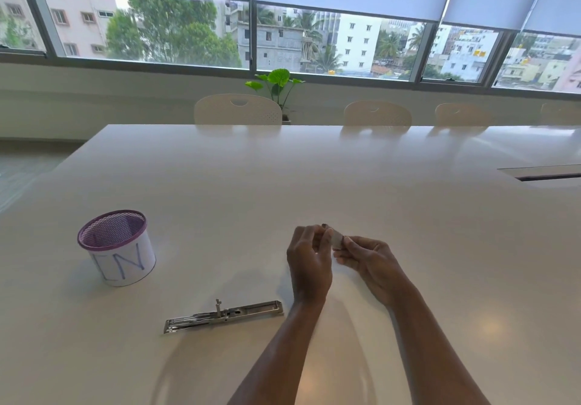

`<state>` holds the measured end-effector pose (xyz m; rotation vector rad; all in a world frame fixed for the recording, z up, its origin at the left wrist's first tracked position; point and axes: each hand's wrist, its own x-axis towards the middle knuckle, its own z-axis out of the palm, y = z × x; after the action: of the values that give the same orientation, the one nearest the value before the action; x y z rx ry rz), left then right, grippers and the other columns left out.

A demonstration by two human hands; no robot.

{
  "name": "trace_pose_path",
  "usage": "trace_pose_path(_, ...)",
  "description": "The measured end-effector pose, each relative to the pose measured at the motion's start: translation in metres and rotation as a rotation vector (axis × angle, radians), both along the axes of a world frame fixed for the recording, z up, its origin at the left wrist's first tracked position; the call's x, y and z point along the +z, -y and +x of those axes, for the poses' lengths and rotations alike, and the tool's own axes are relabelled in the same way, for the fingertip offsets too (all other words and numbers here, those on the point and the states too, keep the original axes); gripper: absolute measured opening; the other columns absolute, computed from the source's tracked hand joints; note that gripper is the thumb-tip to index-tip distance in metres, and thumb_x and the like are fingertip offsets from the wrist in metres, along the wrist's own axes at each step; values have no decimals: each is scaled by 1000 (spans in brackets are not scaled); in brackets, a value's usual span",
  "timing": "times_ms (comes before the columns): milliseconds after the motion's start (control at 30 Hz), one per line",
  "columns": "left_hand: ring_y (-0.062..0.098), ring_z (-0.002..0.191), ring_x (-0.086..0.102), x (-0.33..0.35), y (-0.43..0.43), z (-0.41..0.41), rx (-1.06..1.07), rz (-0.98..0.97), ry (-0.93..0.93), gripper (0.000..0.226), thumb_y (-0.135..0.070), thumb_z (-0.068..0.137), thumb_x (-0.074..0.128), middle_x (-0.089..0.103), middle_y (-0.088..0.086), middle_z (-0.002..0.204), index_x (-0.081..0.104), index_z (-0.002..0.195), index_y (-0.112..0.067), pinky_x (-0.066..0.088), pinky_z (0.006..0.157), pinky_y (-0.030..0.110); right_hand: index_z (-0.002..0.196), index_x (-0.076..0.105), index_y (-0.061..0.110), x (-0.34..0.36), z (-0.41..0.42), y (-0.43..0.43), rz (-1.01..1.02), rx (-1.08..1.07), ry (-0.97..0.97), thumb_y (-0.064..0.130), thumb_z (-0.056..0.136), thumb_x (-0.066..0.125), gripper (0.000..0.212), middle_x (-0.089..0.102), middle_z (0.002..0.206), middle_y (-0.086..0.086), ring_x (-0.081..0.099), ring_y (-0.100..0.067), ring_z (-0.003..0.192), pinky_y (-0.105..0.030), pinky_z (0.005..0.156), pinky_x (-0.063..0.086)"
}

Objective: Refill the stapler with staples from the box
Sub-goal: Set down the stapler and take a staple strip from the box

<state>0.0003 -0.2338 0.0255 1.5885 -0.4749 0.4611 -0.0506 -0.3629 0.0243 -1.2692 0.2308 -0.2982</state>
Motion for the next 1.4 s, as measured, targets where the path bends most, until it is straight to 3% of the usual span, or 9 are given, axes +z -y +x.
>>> trace_pose_path(100, 1, 78, 61, 1, 1, -4, -64, 33, 152, 3, -16, 92, 65, 61, 0, 91, 67, 94, -14, 53, 66, 16, 111, 67, -11, 1, 0, -2, 107, 99, 27, 4, 95, 53, 26, 69, 109, -29, 69, -34, 101, -34, 86, 57)
trace_pose_path(267, -1, 79, 61, 2, 0, -2, -54, -23, 158, 9, -15, 91, 66, 61, -4, 89, 63, 90, -24, 52, 65, 14, 114, 63, -15, 0, 1, -1, 201, 82, -3, 0, 89, 59, 29, 65, 118, -33, 64, -39, 110, -38, 95, 55)
trace_pose_path(333, 0, 77, 62, 3, 0, -2, -56, -76, 117, 12, -14, 89, 68, 61, -5, 86, 64, 89, -25, 53, 64, 16, 113, 63, -16, 1, 2, -1, 218, 65, -12, 1, 84, 64, 34, 66, 113, -32, 66, -36, 102, -35, 90, 58)
trace_pose_path(433, 8, 69, 64, 2, 2, 1, -48, -162, -16, 6, -16, 90, 68, 65, -1, 82, 66, 86, -20, 58, 55, 30, 108, 67, -14, 2, 1, -1, 245, 22, -27, 0, 79, 68, 32, 69, 94, -25, 72, -26, 82, -27, 71, 60)
trace_pose_path(533, 18, 63, 67, 0, 2, 3, -37, -206, -107, 8, -18, 90, 68, 68, 6, 78, 64, 83, -21, 56, 46, 25, 100, 72, -9, 4, 0, -1, 234, 7, -37, 1, 77, 70, 25, 72, 86, -21, 72, -23, 74, -26, 66, 59)
trace_pose_path(700, 17, 58, 68, -2, 3, 4, 1, -199, -193, 10, -18, 90, 68, 69, 4, 72, 63, 81, -19, 52, 45, 17, 97, 74, -7, 6, 0, 0, 173, -10, -41, 3, 78, 71, 22, 73, 85, -23, 72, -25, 71, -28, 65, 59)
trace_pose_path(867, 6, 50, 68, -4, 3, 9, 25, -210, -314, 11, -18, 90, 68, 67, -8, 67, 62, 81, -14, 59, 48, 32, 88, 76, -4, 6, 1, -2, 123, -83, -58, -5, 86, 63, 14, 73, 84, -27, 73, -27, 70, -28, 62, 59)
trace_pose_path(1067, 9, 49, 69, -3, 2, 10, -1, -234, -387, 16, -17, 89, 68, 67, -8, 64, 59, 78, -23, 60, 49, 32, 92, 74, -5, 9, 2, -4, 86, -137, -72, -4, 86, 65, 11, 73, 83, -24, 71, -25, 66, -28, 61, 60)
trace_pose_path(1400, 8, 52, 70, -4, 2, 10, -10, -228, -437, 8, -15, 91, 67, 69, -1, 73, 61, 86, -15, 57, 47, 20, 77, 74, 2, 19, 8, -19, -332, -354, -112, -2, 83, 64, 12, 69, 64, -14, 57, -14, 49, -24, 50, 51)
